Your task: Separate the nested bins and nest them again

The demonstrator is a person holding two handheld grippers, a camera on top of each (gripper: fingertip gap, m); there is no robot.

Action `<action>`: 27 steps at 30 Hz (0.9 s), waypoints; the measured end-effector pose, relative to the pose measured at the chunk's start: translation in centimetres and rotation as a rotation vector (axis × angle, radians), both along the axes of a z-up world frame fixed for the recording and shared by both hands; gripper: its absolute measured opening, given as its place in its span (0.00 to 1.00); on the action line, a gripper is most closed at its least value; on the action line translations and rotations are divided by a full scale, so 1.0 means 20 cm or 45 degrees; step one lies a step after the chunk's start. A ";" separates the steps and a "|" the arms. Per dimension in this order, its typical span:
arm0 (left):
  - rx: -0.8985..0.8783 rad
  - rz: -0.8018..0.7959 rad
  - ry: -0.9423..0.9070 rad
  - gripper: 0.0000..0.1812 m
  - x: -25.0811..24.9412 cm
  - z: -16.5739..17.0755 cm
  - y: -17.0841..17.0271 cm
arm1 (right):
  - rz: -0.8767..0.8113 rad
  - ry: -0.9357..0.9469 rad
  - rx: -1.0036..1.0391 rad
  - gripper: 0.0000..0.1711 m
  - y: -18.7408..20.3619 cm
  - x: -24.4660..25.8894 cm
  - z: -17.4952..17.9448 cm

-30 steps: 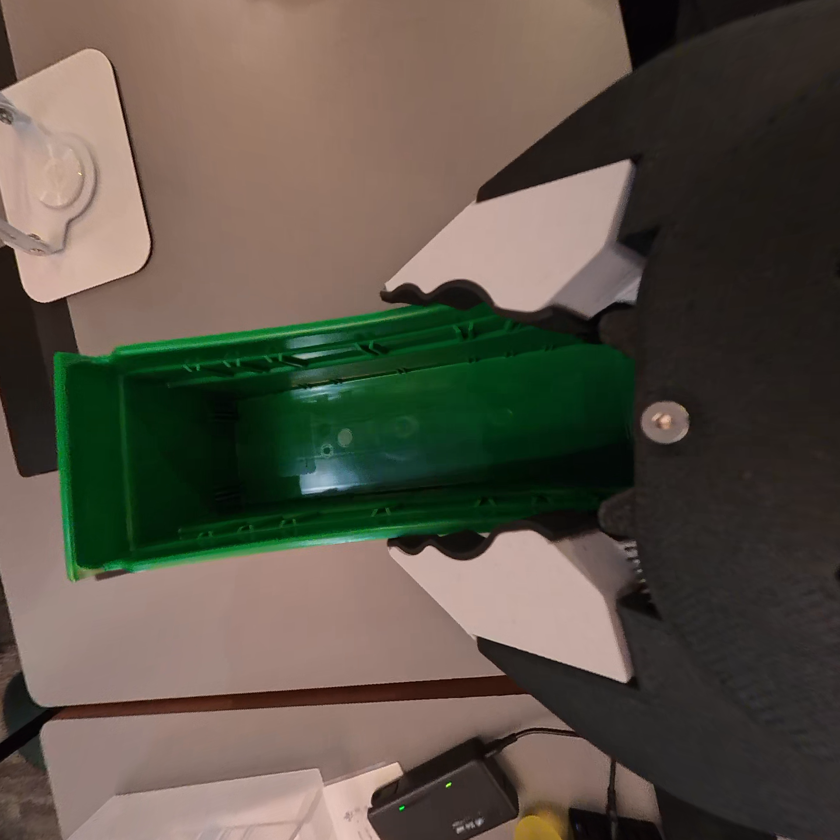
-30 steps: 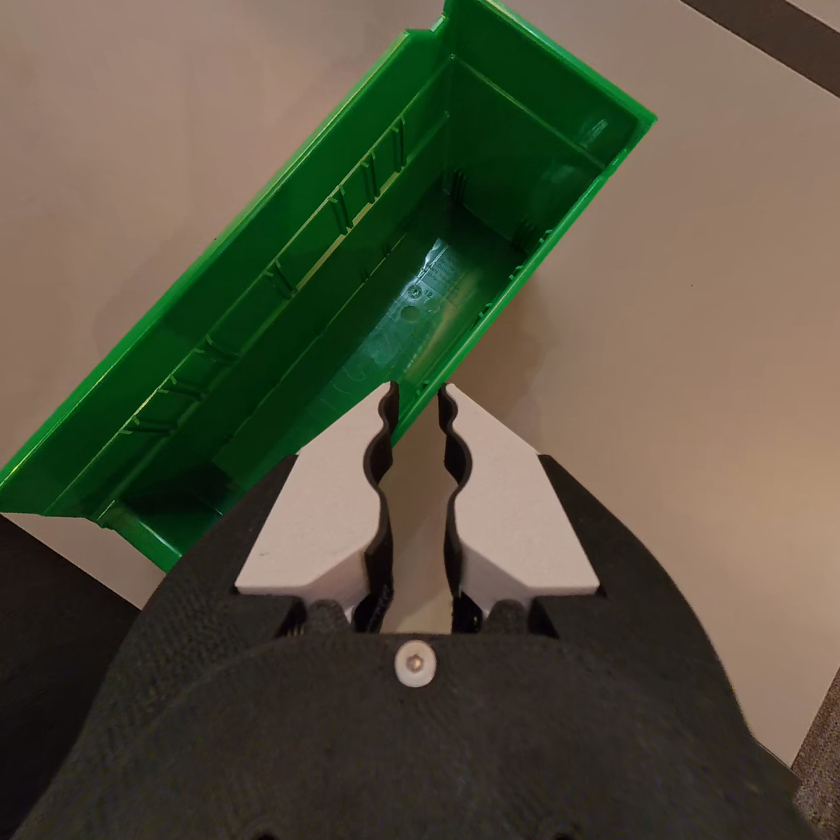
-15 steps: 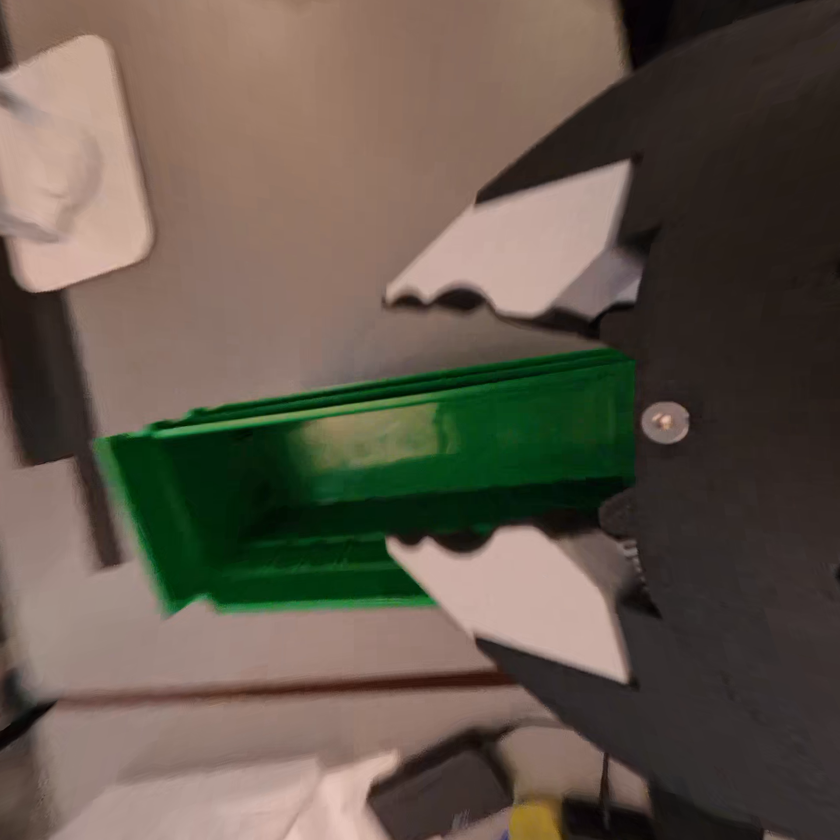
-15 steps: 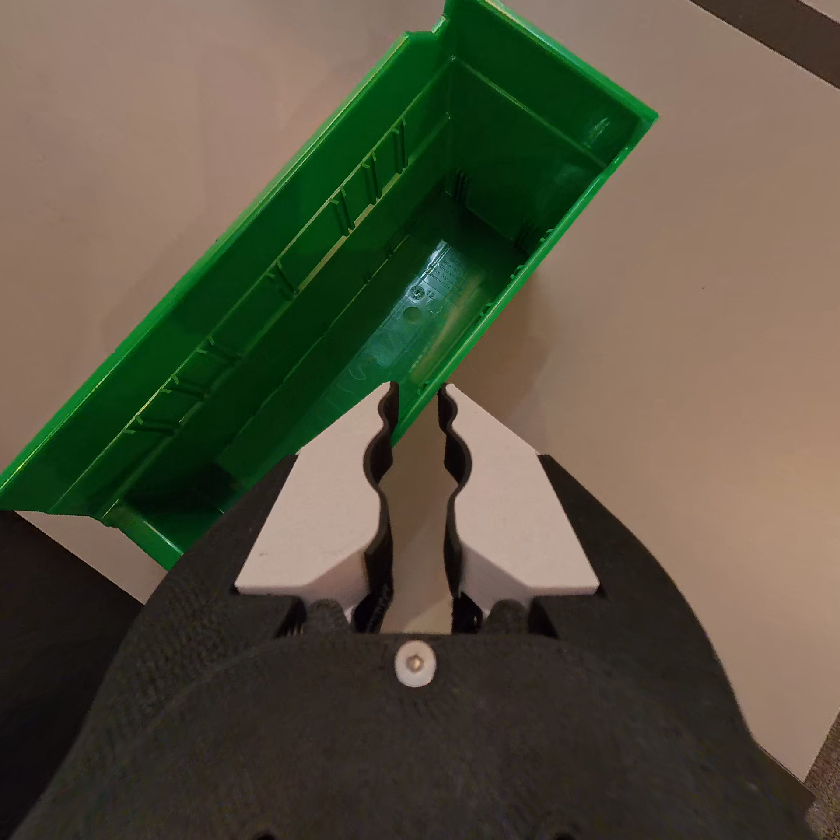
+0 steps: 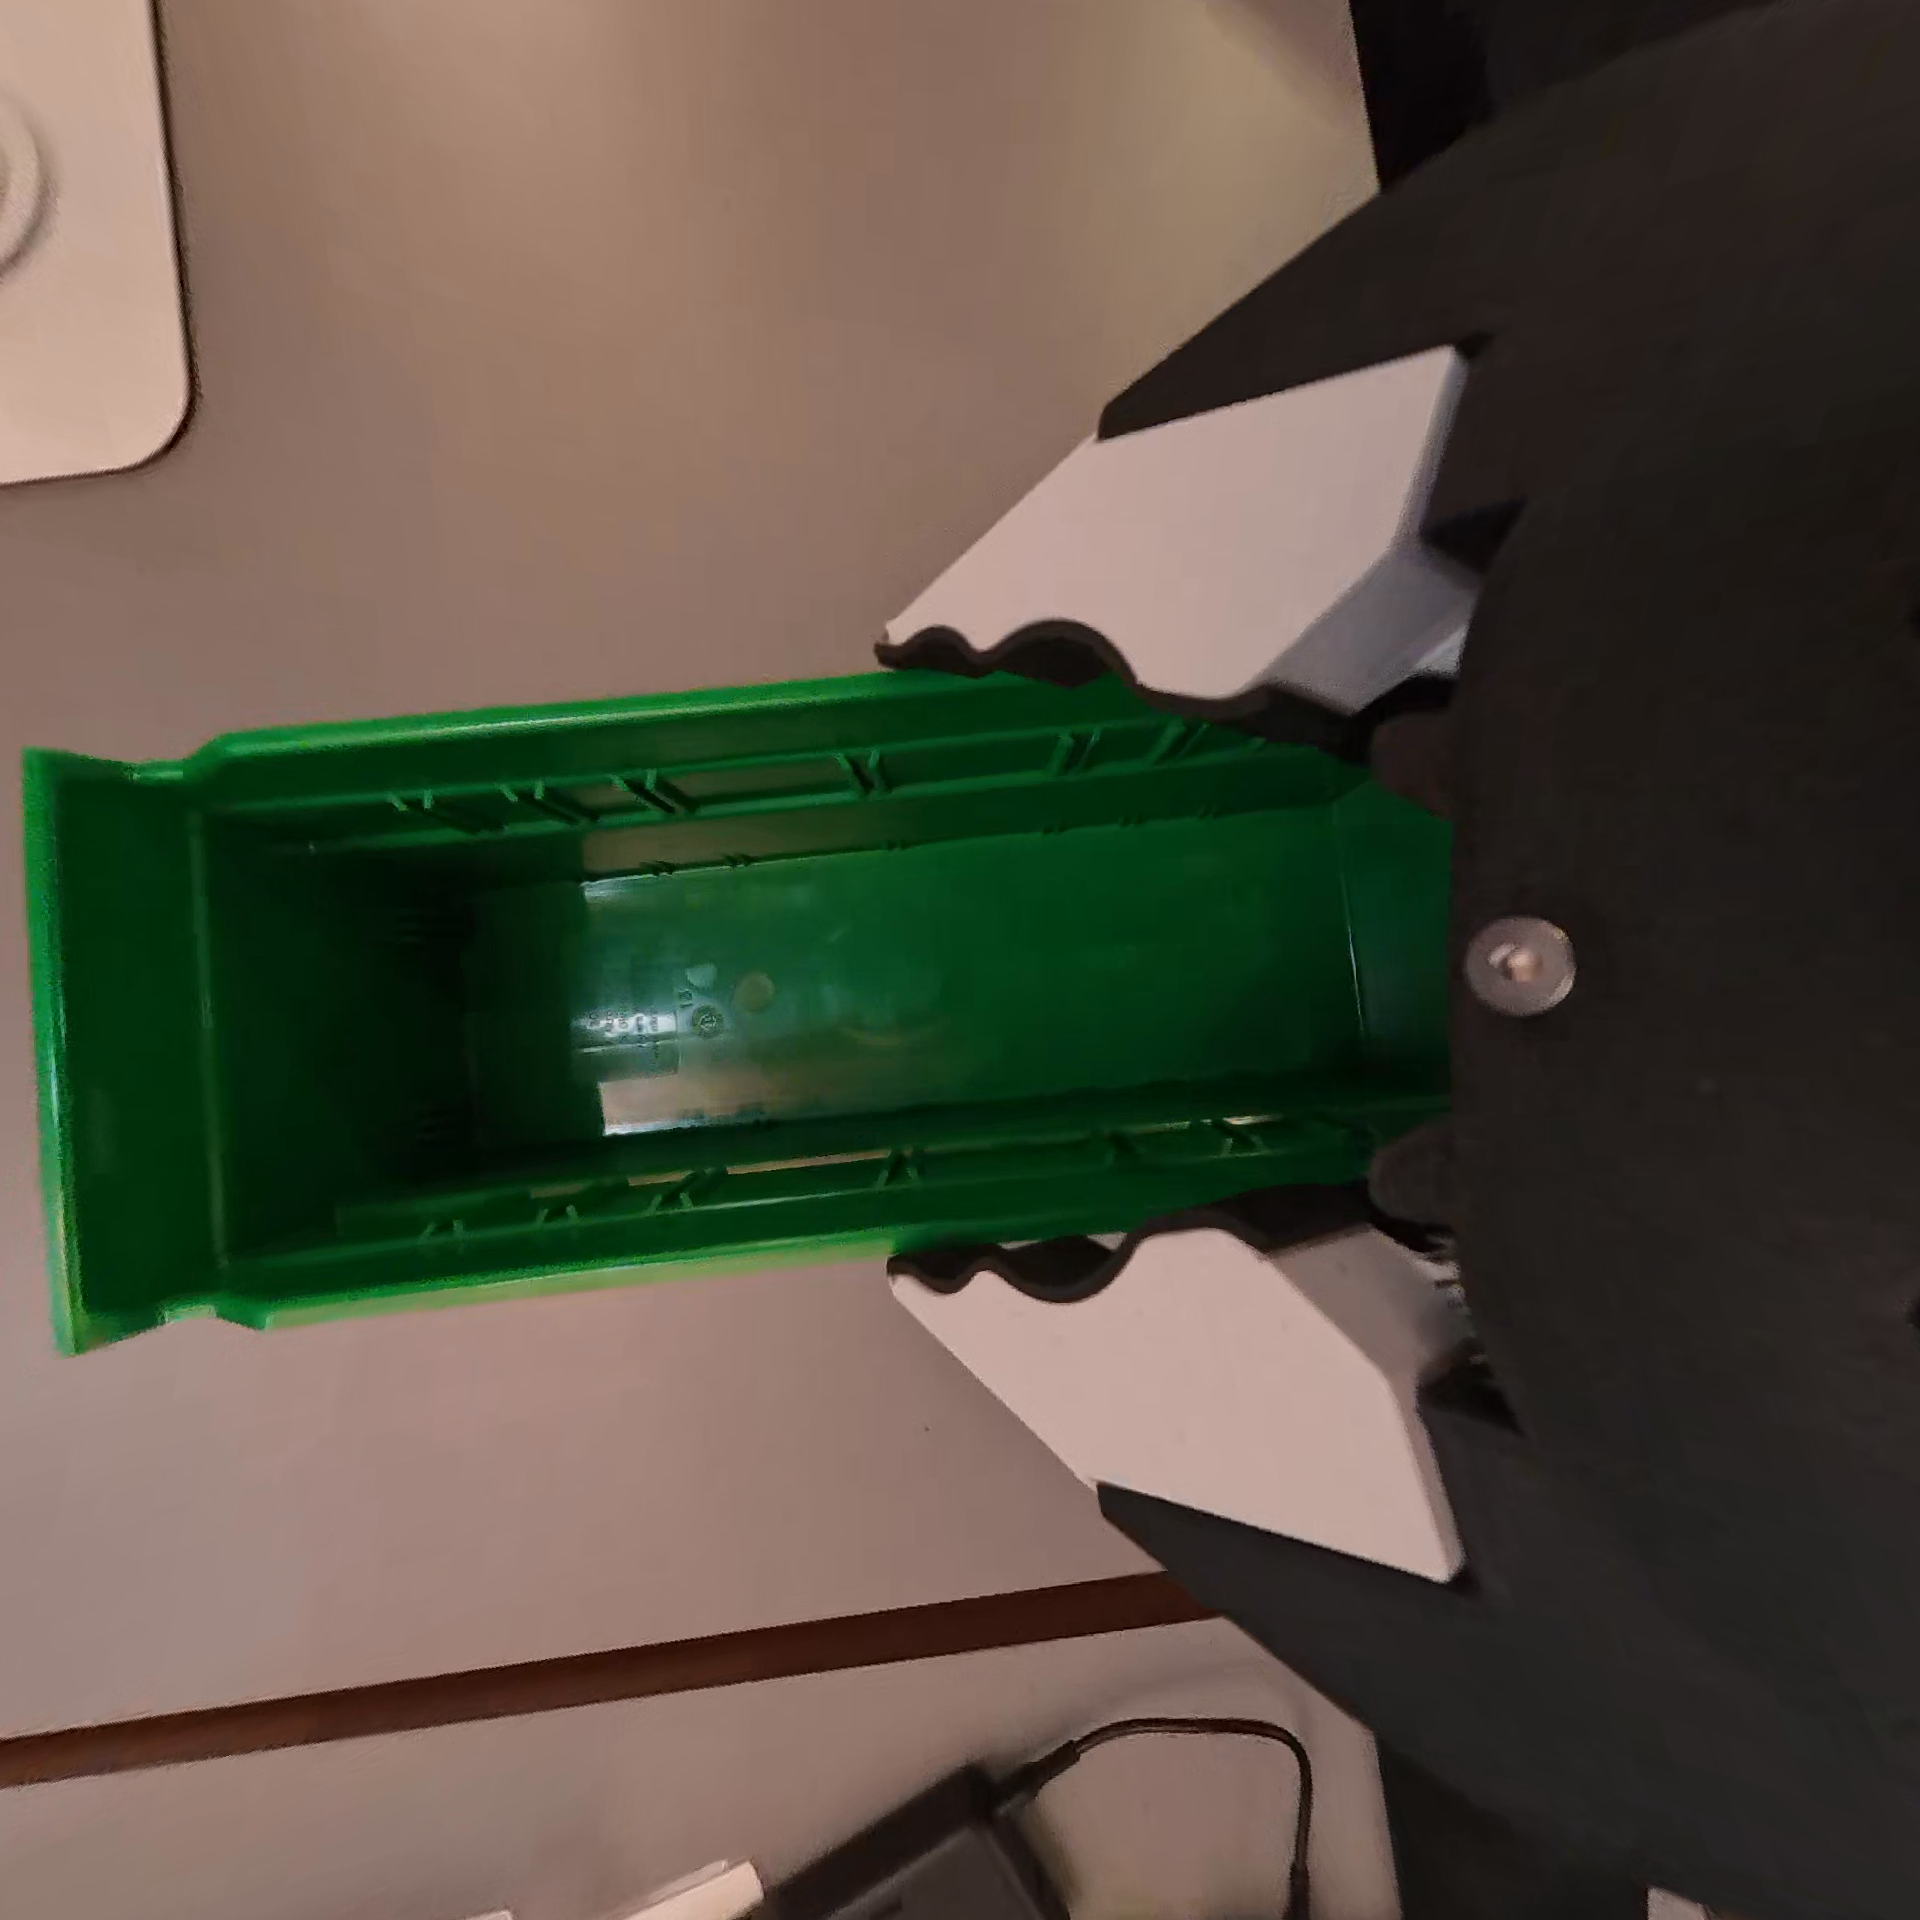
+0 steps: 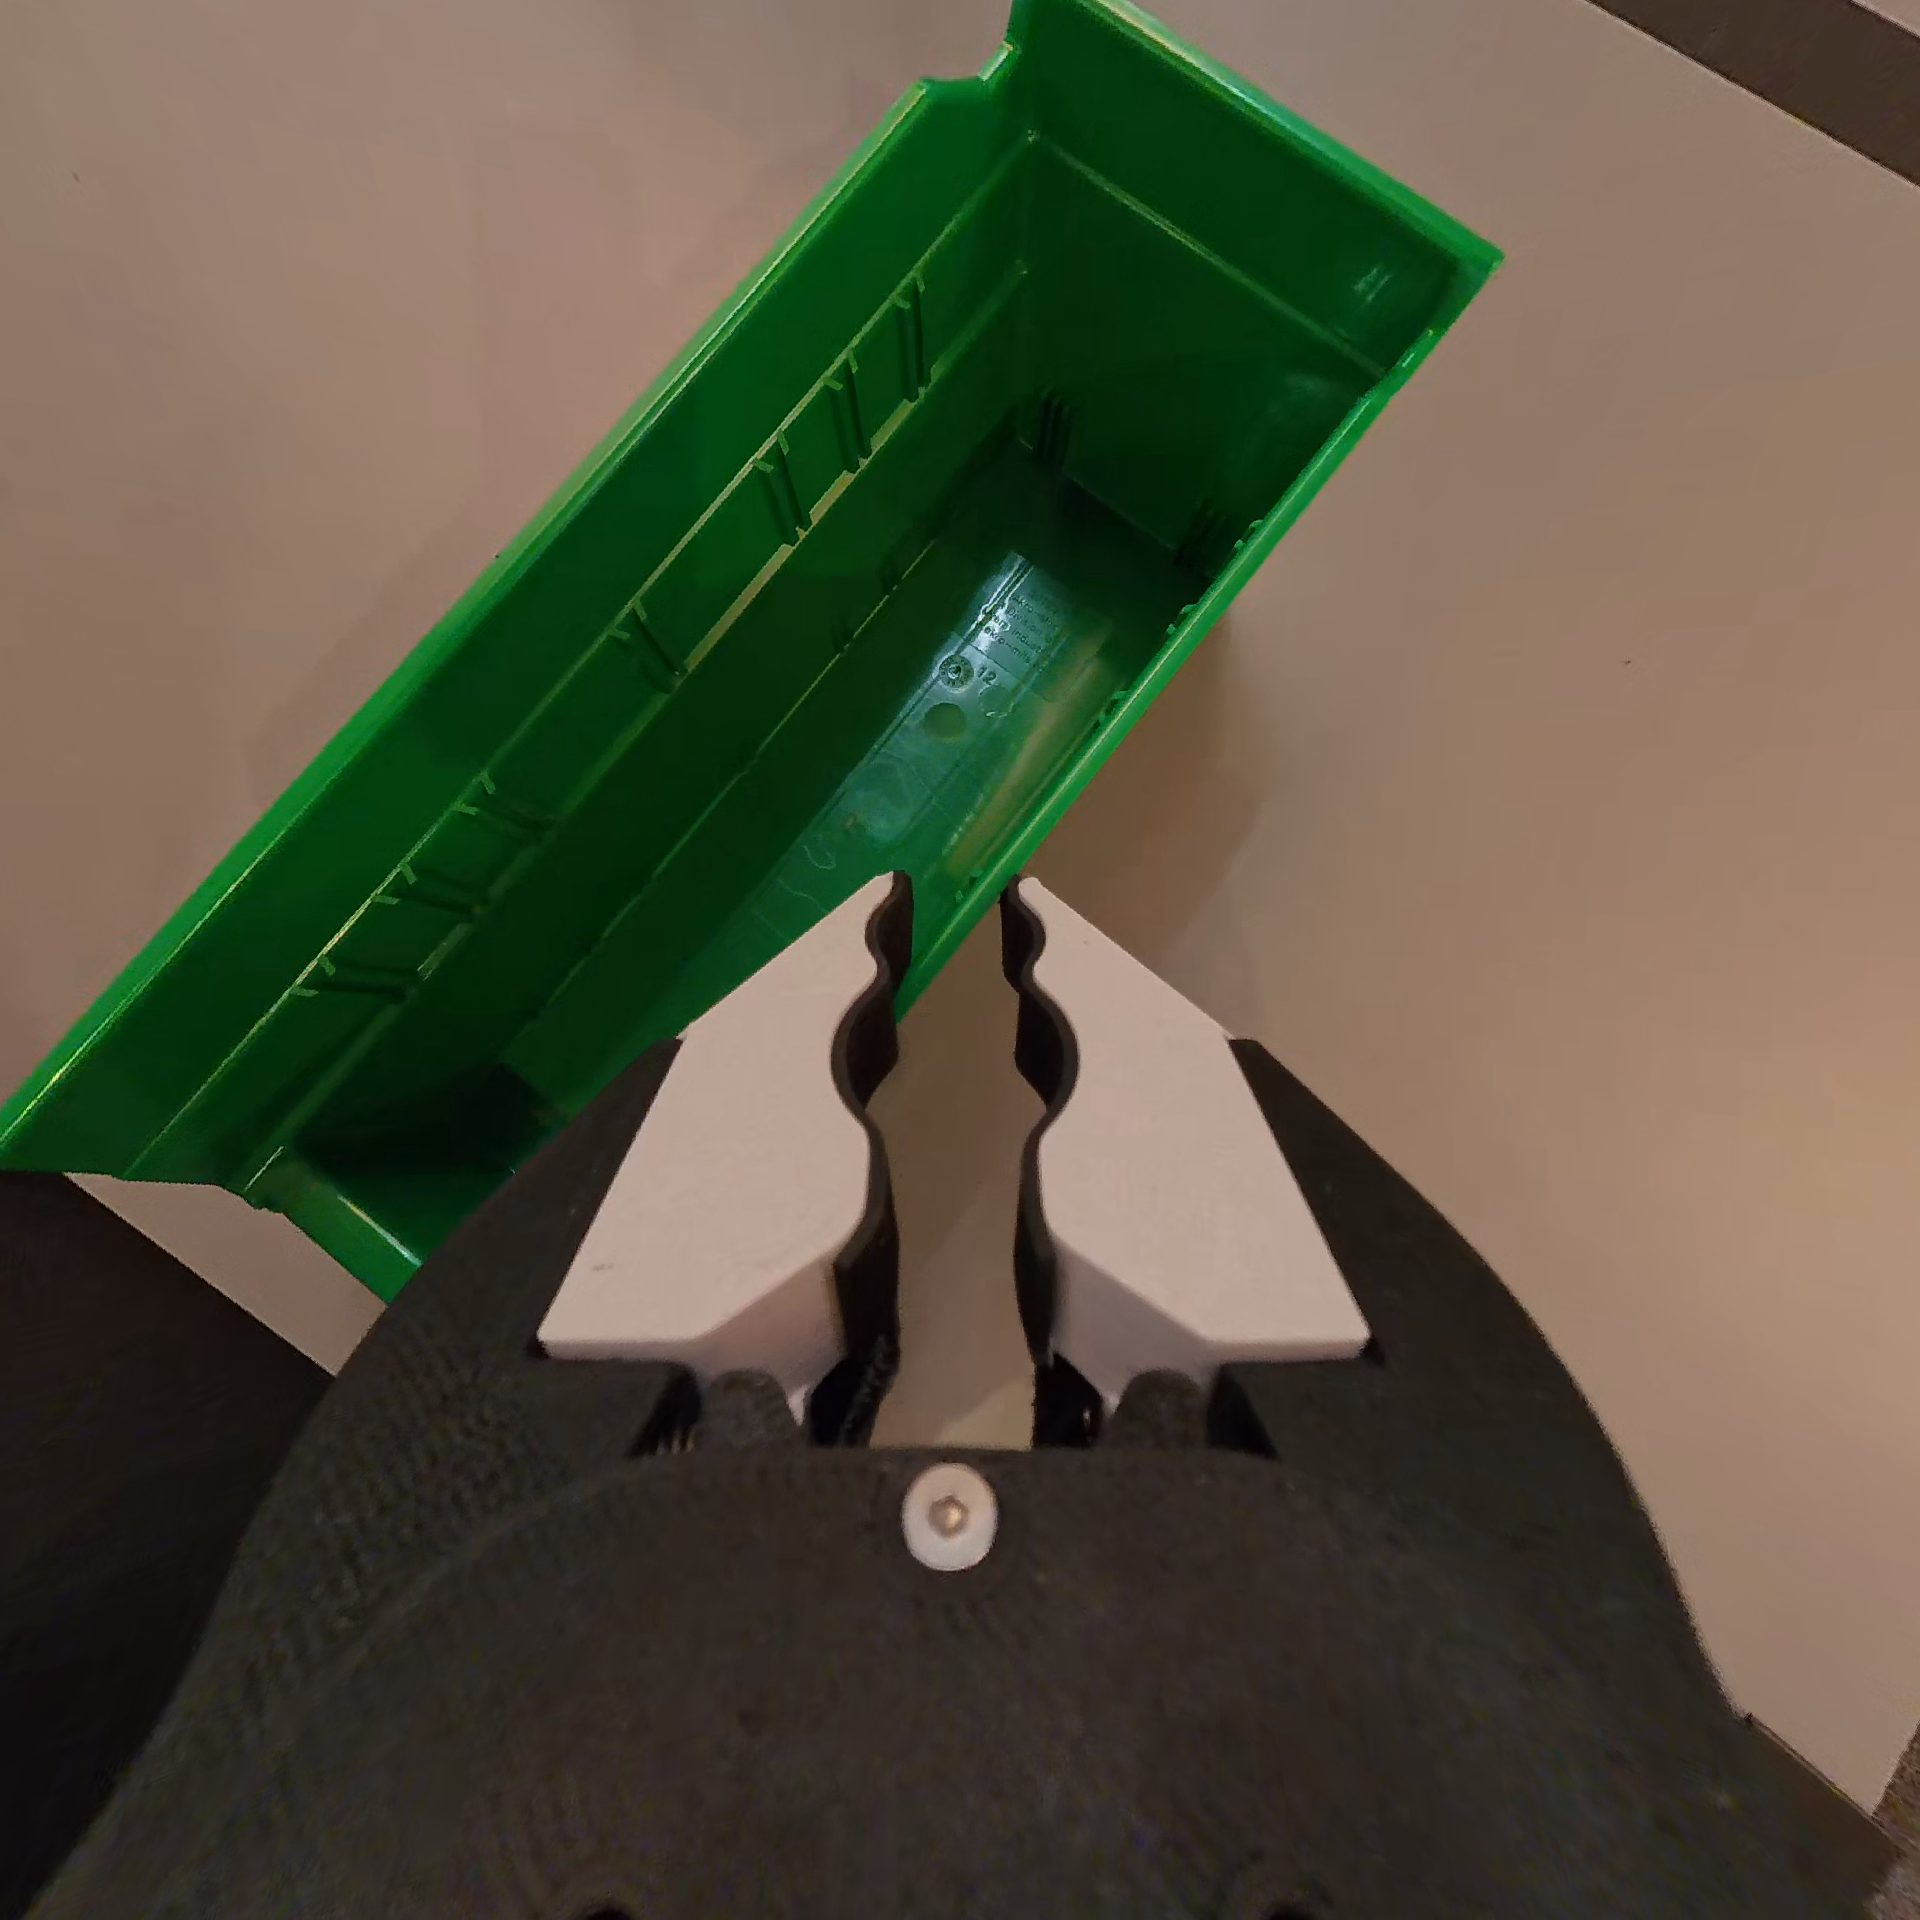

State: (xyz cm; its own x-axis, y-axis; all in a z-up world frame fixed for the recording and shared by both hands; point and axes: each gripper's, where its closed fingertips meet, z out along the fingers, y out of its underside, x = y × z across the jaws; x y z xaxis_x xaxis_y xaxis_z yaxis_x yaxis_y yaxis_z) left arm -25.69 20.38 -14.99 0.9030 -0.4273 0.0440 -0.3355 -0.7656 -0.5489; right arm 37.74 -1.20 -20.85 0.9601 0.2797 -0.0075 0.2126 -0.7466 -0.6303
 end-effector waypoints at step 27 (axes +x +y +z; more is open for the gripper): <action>0.072 -0.078 -0.077 0.55 0.03 0.14 -0.01 | 0.009 0.042 0.011 0.09 0.01 -0.01 0.00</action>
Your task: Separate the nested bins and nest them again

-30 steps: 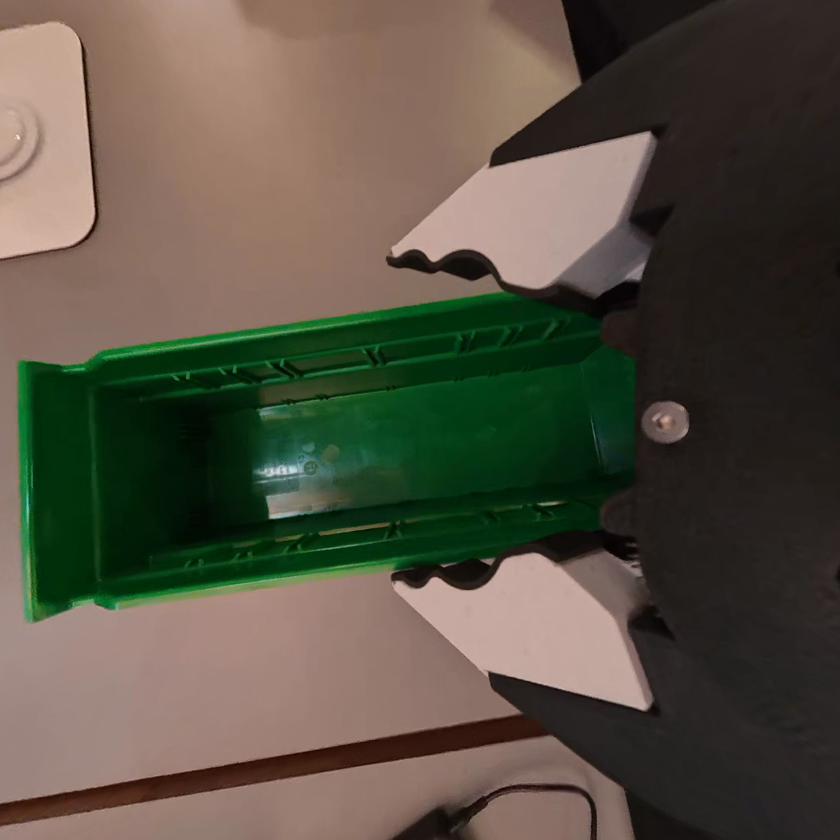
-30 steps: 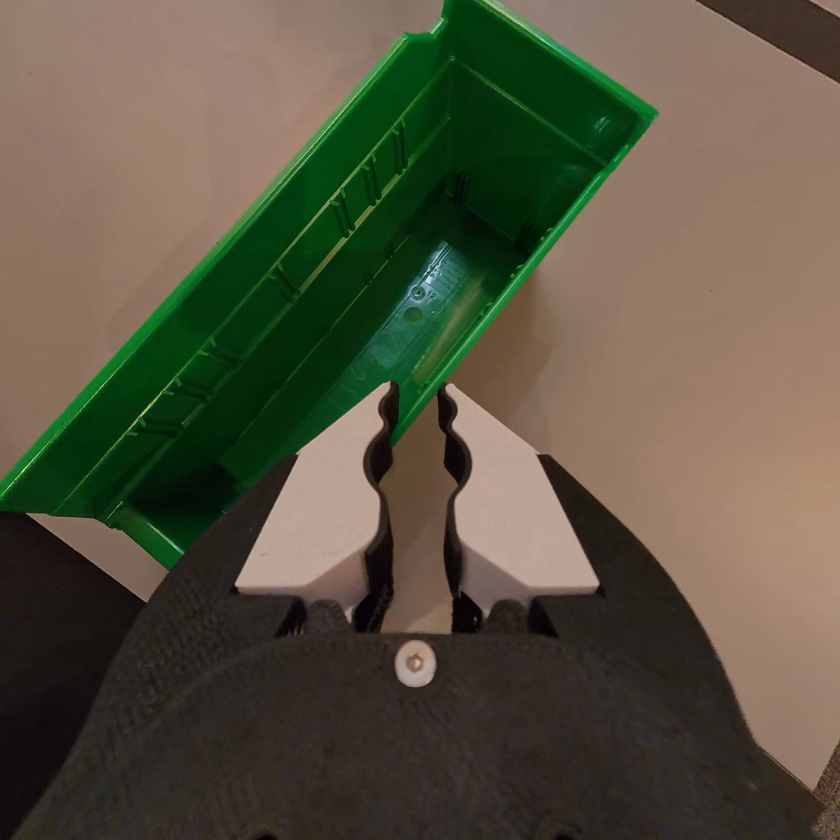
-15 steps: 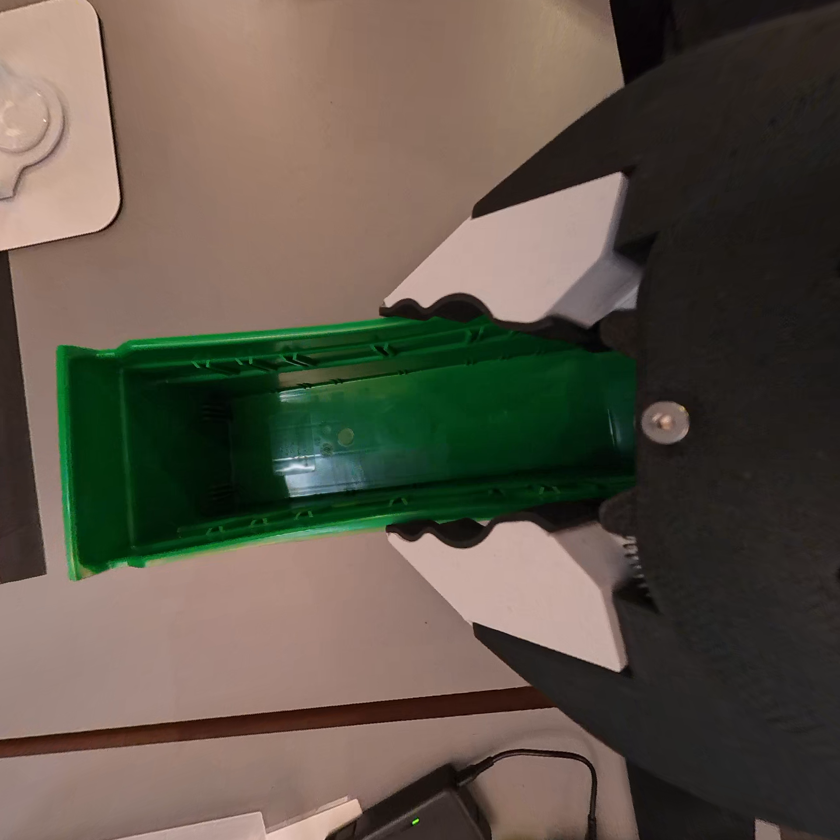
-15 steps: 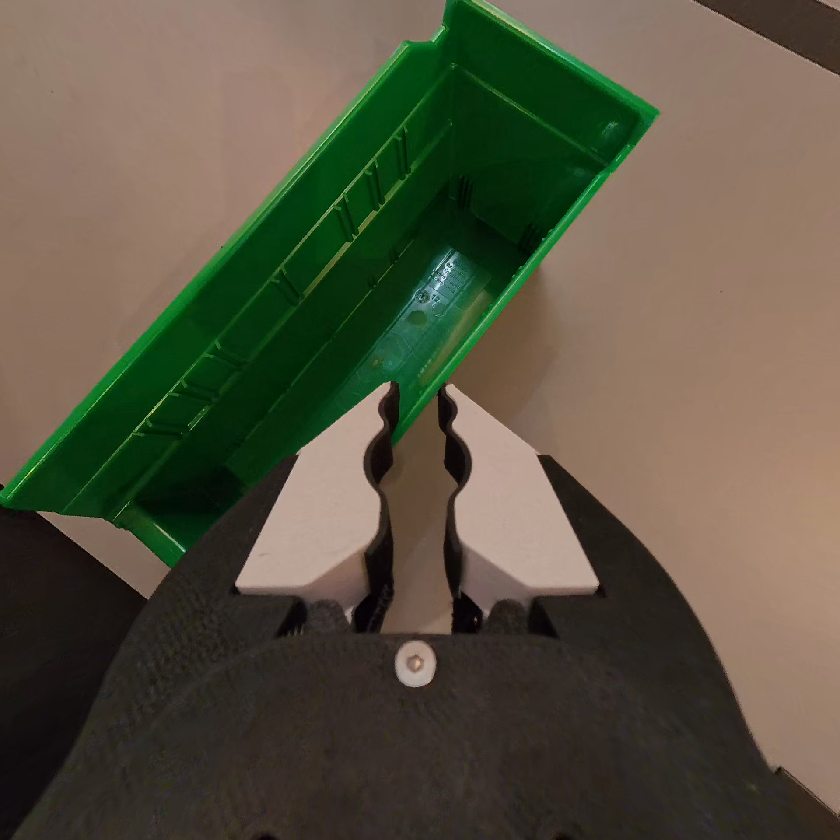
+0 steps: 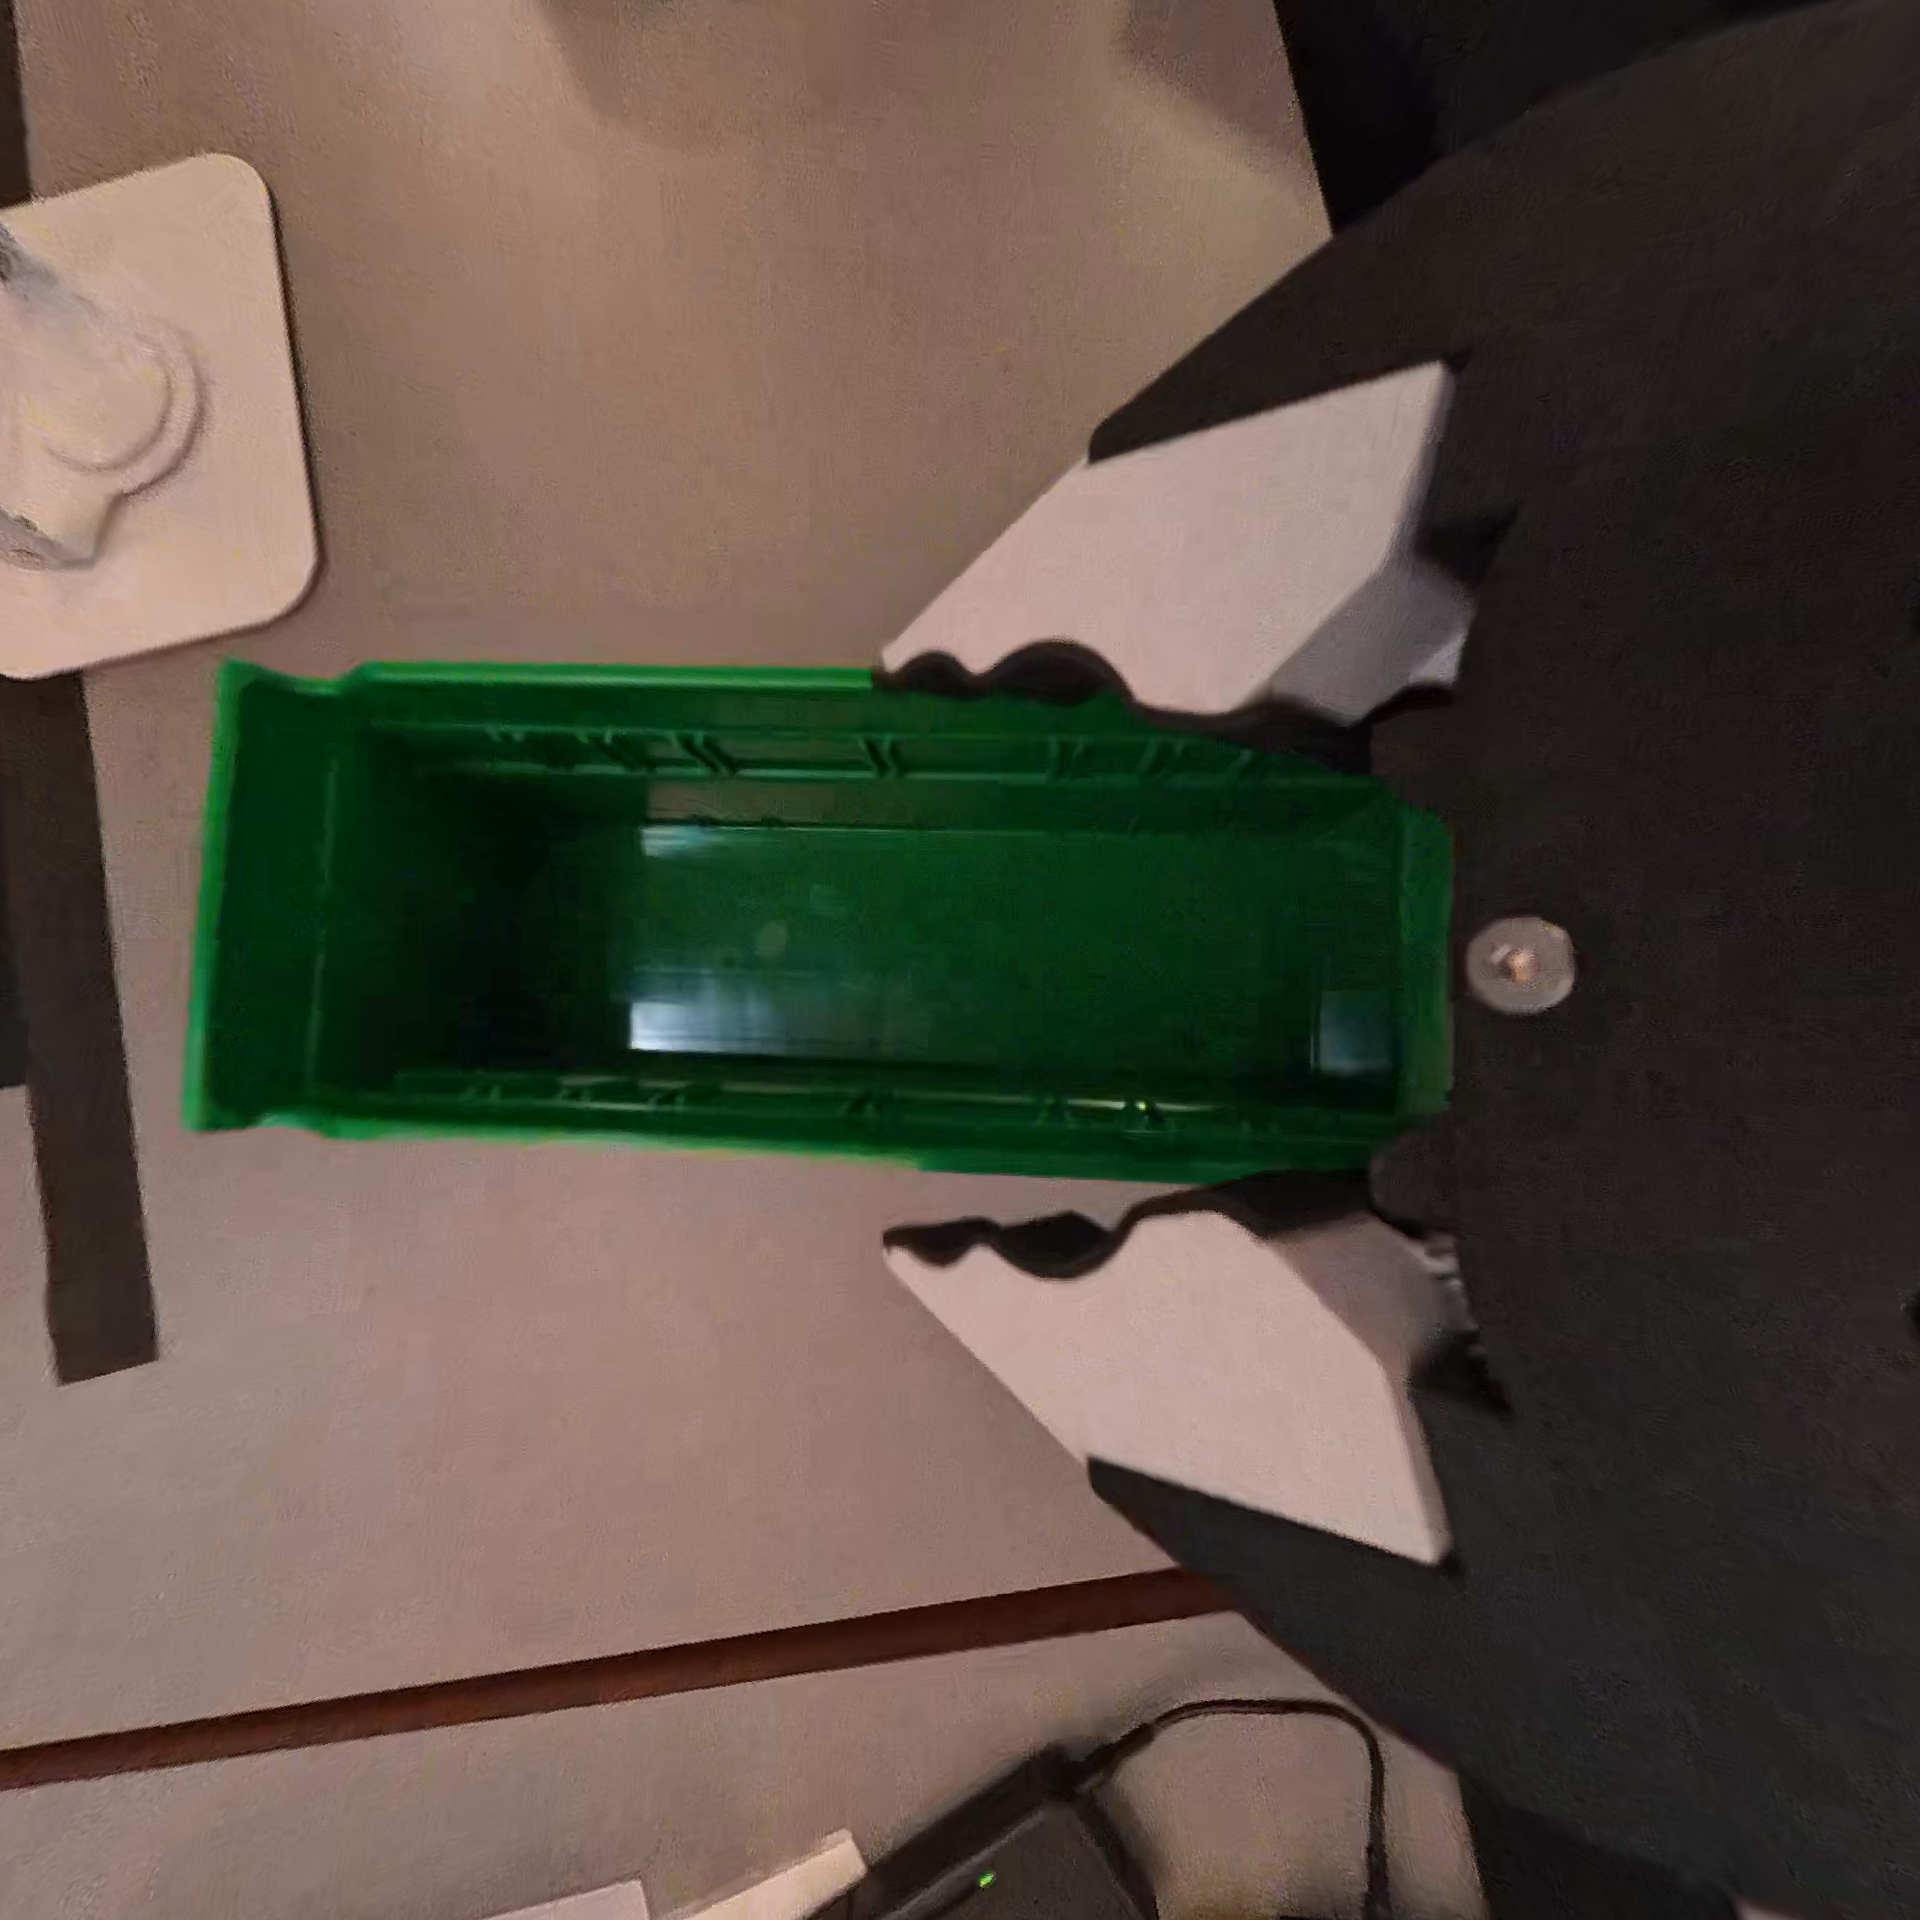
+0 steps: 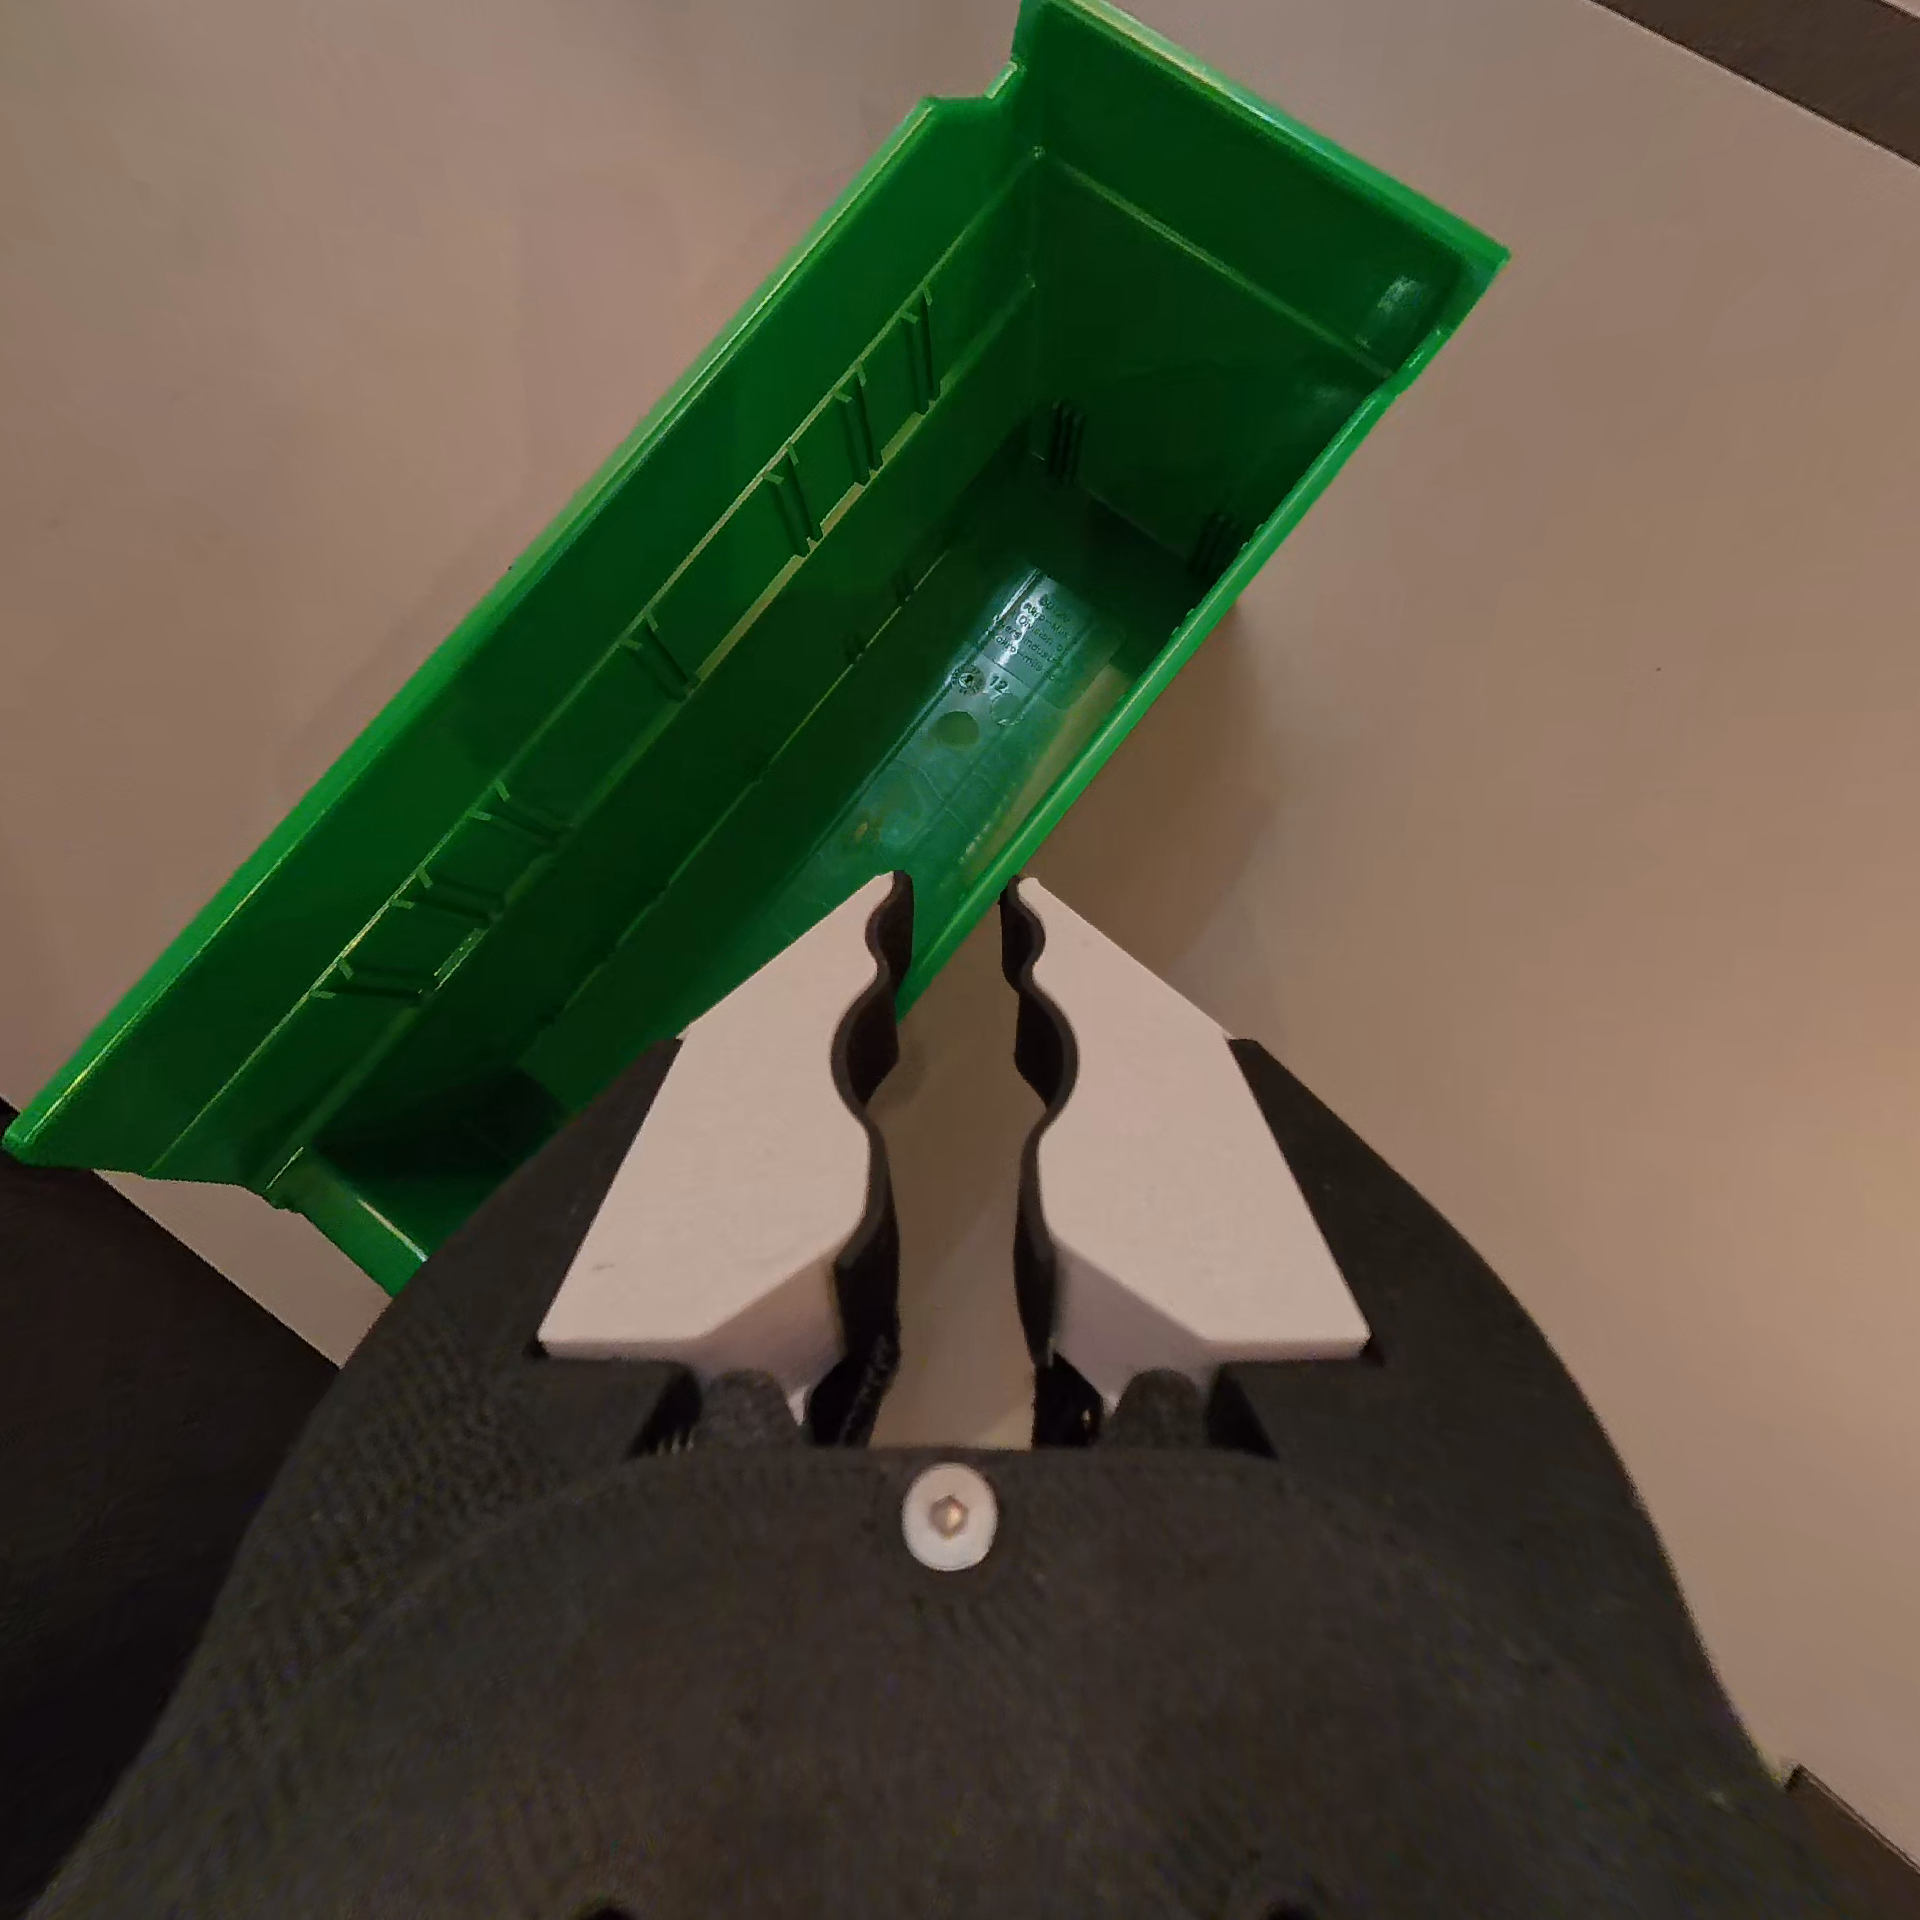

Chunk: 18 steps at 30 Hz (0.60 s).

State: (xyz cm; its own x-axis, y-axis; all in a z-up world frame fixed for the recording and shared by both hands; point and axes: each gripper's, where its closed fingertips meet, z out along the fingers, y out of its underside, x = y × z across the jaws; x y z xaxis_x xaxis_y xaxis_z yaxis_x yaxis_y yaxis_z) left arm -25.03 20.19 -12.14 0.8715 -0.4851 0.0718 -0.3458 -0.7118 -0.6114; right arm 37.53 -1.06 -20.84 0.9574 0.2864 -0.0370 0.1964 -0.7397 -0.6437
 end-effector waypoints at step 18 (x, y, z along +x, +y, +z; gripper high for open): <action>-0.255 -0.081 0.033 0.65 0.05 -0.21 -0.02 | 0.013 0.033 0.006 0.09 0.00 -0.01 0.00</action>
State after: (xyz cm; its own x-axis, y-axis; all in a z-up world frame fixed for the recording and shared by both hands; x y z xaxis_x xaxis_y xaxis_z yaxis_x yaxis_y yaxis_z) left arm -24.03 19.86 -16.37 0.8422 -0.5178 0.1505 -0.4078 -0.7942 -0.4504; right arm 37.37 -1.03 -20.86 0.9531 0.2964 -0.0606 0.1870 -0.7346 -0.6522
